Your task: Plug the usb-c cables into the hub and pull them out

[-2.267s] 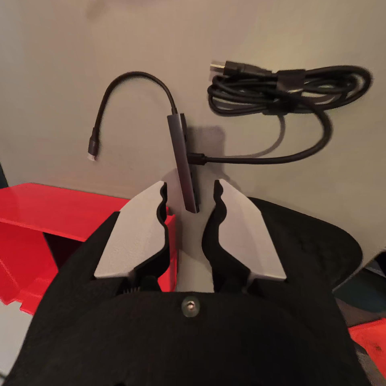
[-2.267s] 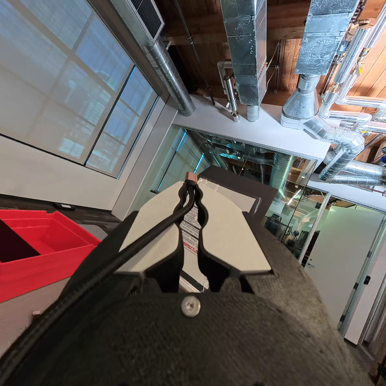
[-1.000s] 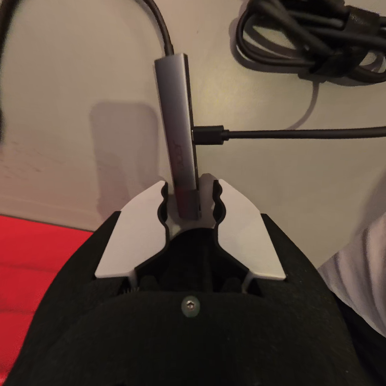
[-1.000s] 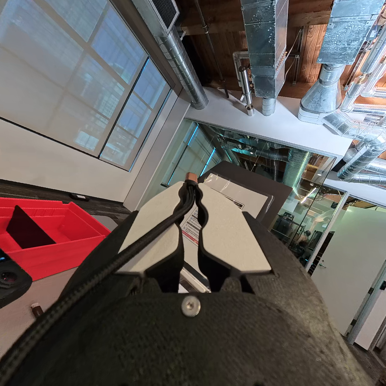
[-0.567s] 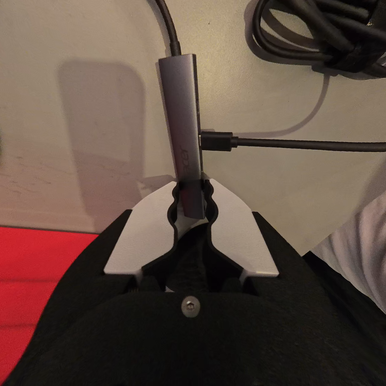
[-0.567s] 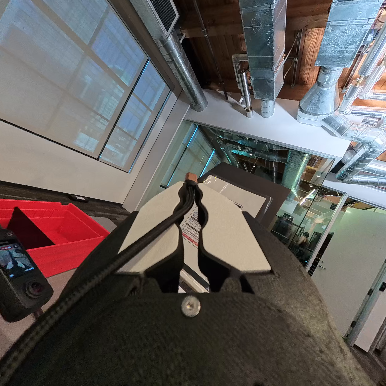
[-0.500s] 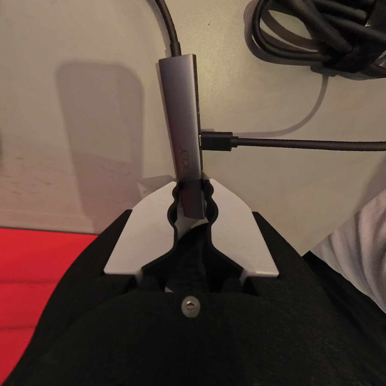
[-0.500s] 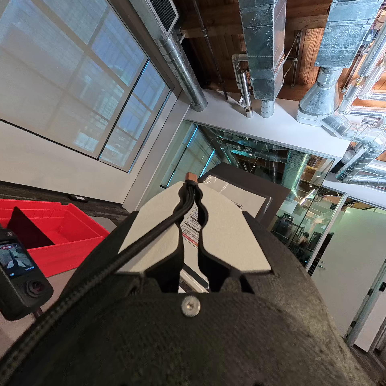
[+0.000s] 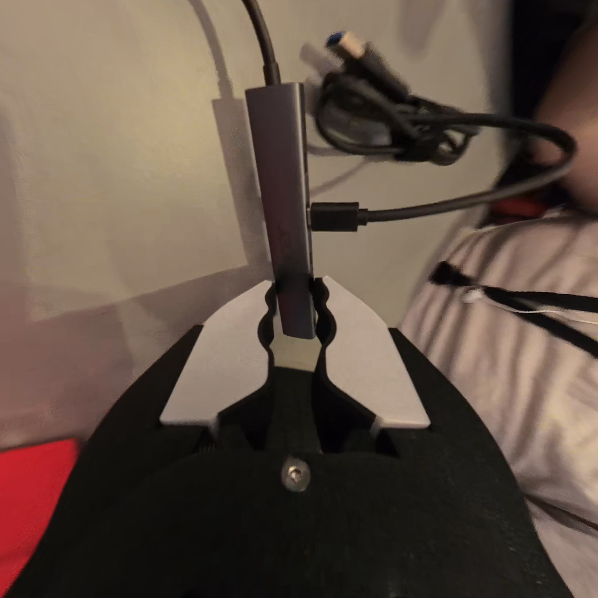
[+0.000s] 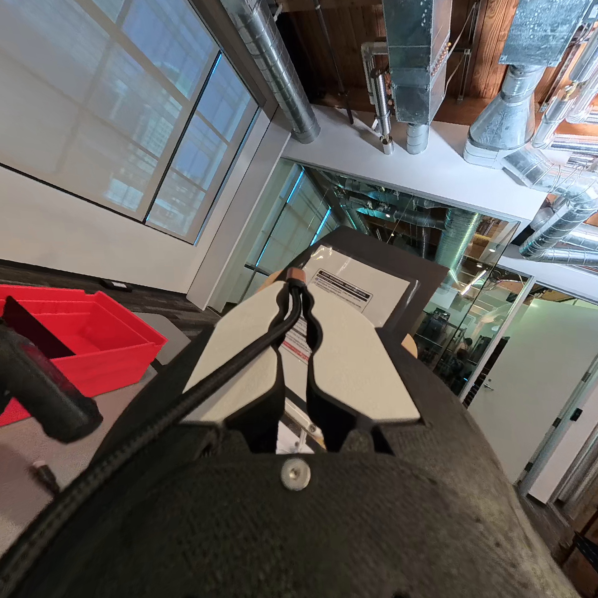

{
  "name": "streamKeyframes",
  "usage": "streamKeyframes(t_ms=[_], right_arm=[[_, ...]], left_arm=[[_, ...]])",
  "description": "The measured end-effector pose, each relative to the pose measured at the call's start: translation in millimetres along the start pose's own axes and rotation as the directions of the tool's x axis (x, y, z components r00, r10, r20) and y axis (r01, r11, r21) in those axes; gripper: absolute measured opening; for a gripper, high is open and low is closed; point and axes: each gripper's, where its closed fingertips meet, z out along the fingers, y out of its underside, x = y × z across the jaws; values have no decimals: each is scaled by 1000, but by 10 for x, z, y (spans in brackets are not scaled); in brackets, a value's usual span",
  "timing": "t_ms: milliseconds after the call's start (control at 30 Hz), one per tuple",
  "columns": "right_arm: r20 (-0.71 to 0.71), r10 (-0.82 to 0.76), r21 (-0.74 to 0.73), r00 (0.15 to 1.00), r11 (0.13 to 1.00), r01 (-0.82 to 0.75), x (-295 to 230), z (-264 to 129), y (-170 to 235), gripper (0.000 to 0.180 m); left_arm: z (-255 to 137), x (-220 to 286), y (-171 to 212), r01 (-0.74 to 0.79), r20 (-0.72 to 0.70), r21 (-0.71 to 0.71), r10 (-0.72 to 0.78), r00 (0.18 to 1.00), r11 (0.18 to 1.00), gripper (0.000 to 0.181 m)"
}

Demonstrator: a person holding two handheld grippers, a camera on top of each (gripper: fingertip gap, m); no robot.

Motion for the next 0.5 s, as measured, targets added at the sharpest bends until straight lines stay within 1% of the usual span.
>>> streamKeyframes(t_ms=[67,133,200,267,300,367,433,500], right_arm=[[1,7,-18,1000,1000,-7,32,-10,27,8],[-8,14,-25,1000,1000,-14,77,-25,33,8],[-10,22,-31,1000,999,-22,111,-39,31,8],[-11,26,-37,1000,999,-26,137,-53,25,8],[-14,25,-40,1000,999,-26,152,-61,21,8],[-18,27,-38,999,999,-27,177,-79,7,8],[-22,34,-32,999,999,-35,198,-94,-7,8],[-25,42,-26,999,999,-43,214,-102,-12,8]], left_arm=[[-51,176,-84,55,-166,83,-40,985,995,21],[-90,322,-139,94,-299,145,-46,953,985,21],[-128,483,-197,133,-427,198,-37,904,971,21],[-166,619,-261,158,-520,249,-6,854,956,21],[-170,661,-285,155,-539,272,17,842,950,21],[-160,677,-348,112,-507,338,80,858,935,21],[-161,668,-418,40,-431,408,154,889,912,21],[-205,669,-507,-47,-333,487,236,913,872,21]])
